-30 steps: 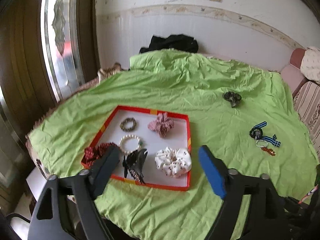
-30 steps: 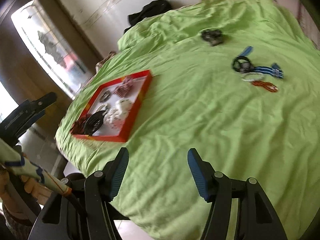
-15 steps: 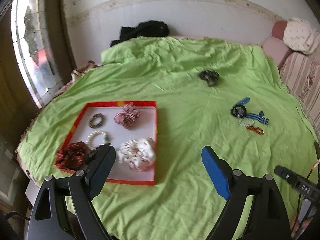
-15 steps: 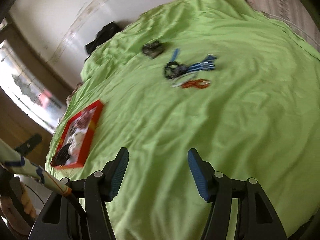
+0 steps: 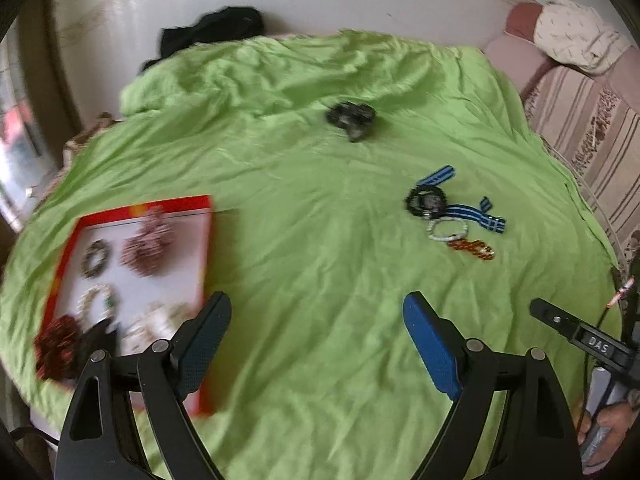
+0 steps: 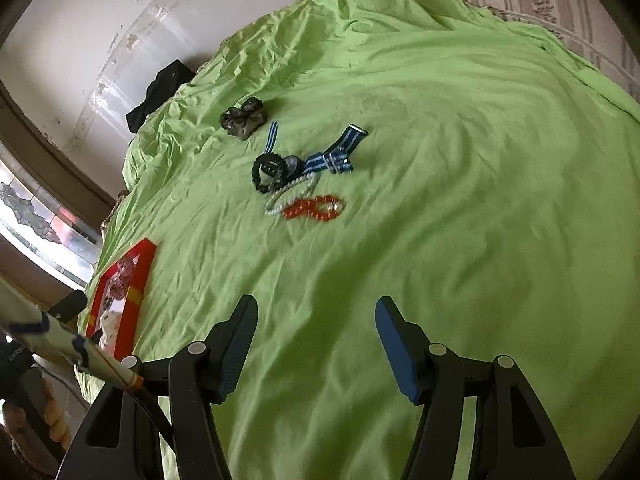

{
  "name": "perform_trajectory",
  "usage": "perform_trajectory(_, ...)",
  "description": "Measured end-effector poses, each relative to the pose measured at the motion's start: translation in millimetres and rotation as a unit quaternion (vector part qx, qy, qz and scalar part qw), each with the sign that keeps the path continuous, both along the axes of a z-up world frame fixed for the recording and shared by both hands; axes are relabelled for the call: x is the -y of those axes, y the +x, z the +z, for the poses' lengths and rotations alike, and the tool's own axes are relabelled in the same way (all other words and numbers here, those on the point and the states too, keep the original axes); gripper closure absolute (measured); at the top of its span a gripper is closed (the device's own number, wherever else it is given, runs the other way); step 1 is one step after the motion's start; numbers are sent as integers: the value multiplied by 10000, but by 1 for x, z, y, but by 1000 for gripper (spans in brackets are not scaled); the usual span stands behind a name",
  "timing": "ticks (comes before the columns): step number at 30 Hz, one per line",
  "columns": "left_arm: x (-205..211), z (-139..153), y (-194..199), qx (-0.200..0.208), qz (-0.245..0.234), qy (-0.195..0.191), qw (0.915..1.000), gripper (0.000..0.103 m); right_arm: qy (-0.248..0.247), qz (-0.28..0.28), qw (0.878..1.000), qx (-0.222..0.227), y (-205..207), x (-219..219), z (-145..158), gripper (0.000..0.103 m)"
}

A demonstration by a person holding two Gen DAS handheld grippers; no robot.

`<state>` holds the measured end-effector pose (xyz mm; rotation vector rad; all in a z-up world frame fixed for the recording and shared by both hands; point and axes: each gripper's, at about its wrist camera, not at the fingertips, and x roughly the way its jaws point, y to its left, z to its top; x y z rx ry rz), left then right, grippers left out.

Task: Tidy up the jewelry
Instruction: 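Move both open tools back toward the loose jewelry on the sheet, then grasp the black hair tie with the left tool while the right tool grasps the red bead bracelet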

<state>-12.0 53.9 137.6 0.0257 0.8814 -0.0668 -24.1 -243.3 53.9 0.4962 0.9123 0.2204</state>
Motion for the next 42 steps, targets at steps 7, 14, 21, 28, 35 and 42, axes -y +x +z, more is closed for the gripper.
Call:
perform_trajectory(7,42,-26,74,-339,-592,-259,9973,29,-283,334,9990,80,58,-13,-9,37)
perform_trajectory(14,72,-61,145,-779,-848,-513,9920,41,-253,454,9986,-7,95,-18,-29,46)
perform_trajectory(21,92,-92,188,-1035,-1081,-908,9846,41,-159,568,9982,95,99,-18,-34,52)
perform_trajectory(28,115,-111,208,-1106,-1338,-846,9812,47,-139,729,9971,143,102,-22,-37,64)
perform_trajectory(35,106,-108,208,-1354,-1112,-1094,9784,96,333,1068,9937,38,103,-22,-40,94)
perform_trajectory(42,44,-98,162,-1356,-528,-1075,9835,96,945,1642,9818,-100,90,-36,-40,94)
